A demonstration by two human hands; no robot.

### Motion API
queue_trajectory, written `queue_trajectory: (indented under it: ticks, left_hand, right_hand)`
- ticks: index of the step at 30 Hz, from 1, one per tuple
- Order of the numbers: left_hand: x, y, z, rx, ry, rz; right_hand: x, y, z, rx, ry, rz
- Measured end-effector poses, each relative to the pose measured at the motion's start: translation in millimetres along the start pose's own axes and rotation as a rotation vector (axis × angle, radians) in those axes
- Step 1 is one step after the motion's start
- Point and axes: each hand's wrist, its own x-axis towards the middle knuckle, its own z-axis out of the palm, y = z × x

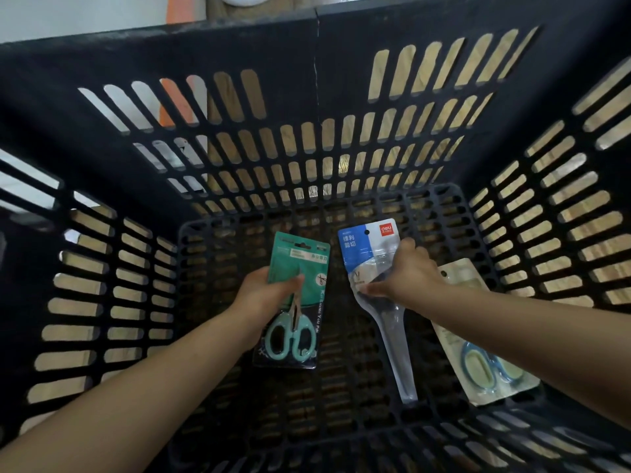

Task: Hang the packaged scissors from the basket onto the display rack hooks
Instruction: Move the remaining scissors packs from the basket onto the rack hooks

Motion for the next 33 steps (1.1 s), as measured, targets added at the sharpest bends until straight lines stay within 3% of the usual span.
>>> queue_trajectory:
  ticks: [4, 8, 17, 25, 30, 33]
  left_hand:
    - [1, 0, 0, -0.018, -0.003, 0.001]
    - [5, 0, 2, -0.049, 0.003, -0.029]
    - [-23, 41, 7, -0.085, 0.142, -0.065]
    - [-139, 132, -31, -0.253, 0.253, -0.039]
    - [-256, 231, -96, -0.309, 0.390, 0.031]
    - [-339, 295, -143, -0.345, 0.575, 0.128]
  right_hand:
    - [4, 7, -2, 0.204, -0.016, 0.065]
    - [15, 20, -16, 0.494, -0.187, 0.139]
    - [-10, 15, -47, 0.647, -0.304, 0.055]
    - [-95, -42, -157, 0.683, -0.288, -0.044]
    - [-179, -138, -274, 0.774, -0.311, -0.080]
    - [-249, -203, -347, 0.831, -0.324, -0.249]
